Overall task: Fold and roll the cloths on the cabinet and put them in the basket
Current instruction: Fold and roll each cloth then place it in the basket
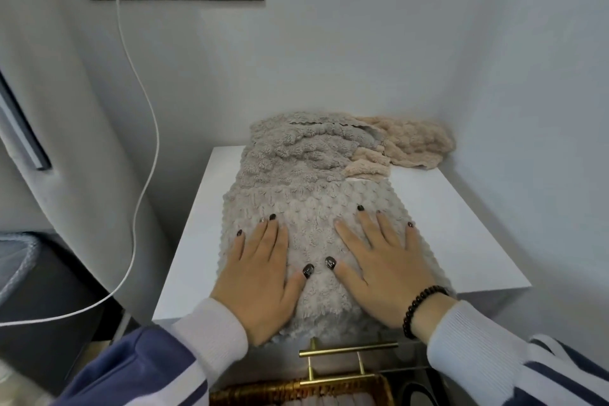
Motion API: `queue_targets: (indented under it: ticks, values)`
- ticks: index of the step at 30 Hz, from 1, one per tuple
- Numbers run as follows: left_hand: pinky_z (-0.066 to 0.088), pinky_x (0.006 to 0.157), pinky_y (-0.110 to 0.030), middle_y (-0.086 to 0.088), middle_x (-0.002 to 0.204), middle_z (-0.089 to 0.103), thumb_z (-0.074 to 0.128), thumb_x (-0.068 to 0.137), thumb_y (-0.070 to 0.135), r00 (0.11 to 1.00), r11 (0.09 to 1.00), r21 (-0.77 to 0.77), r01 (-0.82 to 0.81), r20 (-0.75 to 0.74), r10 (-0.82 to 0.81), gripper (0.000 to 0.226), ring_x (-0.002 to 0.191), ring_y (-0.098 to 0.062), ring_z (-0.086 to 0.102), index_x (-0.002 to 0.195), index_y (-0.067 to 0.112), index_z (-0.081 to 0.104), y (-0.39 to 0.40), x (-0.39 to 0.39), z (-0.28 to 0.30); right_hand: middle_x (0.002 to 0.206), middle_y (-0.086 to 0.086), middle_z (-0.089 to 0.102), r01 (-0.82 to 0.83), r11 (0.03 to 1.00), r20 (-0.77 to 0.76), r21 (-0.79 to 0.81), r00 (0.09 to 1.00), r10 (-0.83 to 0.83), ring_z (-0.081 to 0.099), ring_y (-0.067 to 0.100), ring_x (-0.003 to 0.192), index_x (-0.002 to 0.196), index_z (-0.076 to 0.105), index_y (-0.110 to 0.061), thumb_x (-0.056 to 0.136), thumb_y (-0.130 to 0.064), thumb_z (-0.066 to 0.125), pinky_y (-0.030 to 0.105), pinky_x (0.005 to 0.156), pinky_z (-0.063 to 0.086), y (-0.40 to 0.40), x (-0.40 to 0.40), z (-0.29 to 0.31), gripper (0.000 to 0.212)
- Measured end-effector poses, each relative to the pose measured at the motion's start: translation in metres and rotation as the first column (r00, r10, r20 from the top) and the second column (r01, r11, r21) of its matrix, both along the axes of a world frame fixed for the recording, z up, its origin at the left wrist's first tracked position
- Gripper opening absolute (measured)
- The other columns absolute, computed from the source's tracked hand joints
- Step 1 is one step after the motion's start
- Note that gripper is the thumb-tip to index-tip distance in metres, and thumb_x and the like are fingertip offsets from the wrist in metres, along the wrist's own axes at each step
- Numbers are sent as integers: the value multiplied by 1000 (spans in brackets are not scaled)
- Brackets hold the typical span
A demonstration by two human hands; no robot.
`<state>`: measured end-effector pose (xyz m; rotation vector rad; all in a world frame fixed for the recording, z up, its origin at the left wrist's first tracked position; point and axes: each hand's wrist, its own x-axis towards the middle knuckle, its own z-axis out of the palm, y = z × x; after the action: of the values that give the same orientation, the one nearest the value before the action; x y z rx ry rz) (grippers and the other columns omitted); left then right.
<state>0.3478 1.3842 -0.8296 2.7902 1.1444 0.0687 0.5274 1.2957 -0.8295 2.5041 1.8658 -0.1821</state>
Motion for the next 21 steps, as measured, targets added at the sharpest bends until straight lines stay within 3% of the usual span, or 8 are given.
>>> queue_targets:
  ticks: [4,12,15,17,18,20,21]
  values:
    - [-14,117,-41,0,156,-25,-34,49,80,993,999,-45,13,-113,-18,118,143,-13,-23,148,16,-22,23,12,0,159,-4,-17,7,1000,-17,-1,1000,-7,-20,23,145,147,-14,-44,86,-73,3,56,114,-11,10,8,-1,70]
    - [-11,117,-48,4,156,-23,-1,82,74,988,998,-50,-30,-150,22,89,144,-11,-21,149,19,-19,46,25,2,158,-8,-18,29,999,-28,-38,999,-30,-17,19,146,148,-9,-45,83,-79,7,58,113,-11,38,28,4,75]
    - [-9,118,-47,2,158,-17,9,92,66,995,999,-42,-22,-101,18,78,145,-12,-15,151,20,-12,42,24,8,159,-8,-15,18,999,-35,-29,999,-19,-16,19,146,149,-8,-43,86,-76,8,56,114,-12,38,29,4,73]
    - [0,119,-44,-1,160,3,9,92,60,998,998,39,44,36,-46,74,148,-18,3,153,19,8,34,19,11,160,-5,-8,-4,998,-63,56,998,8,-11,18,147,151,-3,-36,93,-66,15,52,116,-9,34,28,6,69]
    - [12,118,-44,-6,157,20,13,91,53,984,985,134,105,129,-122,70,145,-23,21,150,16,25,26,15,14,161,-3,0,-23,990,-84,136,996,35,-5,18,148,153,4,-30,97,-59,19,48,118,-5,29,26,7,64]
    - [38,106,-44,-13,138,52,31,92,36,913,916,324,238,246,-324,52,124,-29,52,131,10,55,12,7,15,154,3,29,-109,943,-60,315,989,134,20,22,144,147,32,-18,101,-45,28,44,118,14,19,19,9,54]
    - [45,96,-41,-12,128,59,38,91,30,871,874,399,277,280,-404,43,113,-28,57,121,9,62,4,3,13,143,6,46,-172,910,-15,378,981,191,38,26,135,137,47,-14,100,-42,31,44,111,29,12,15,10,50]
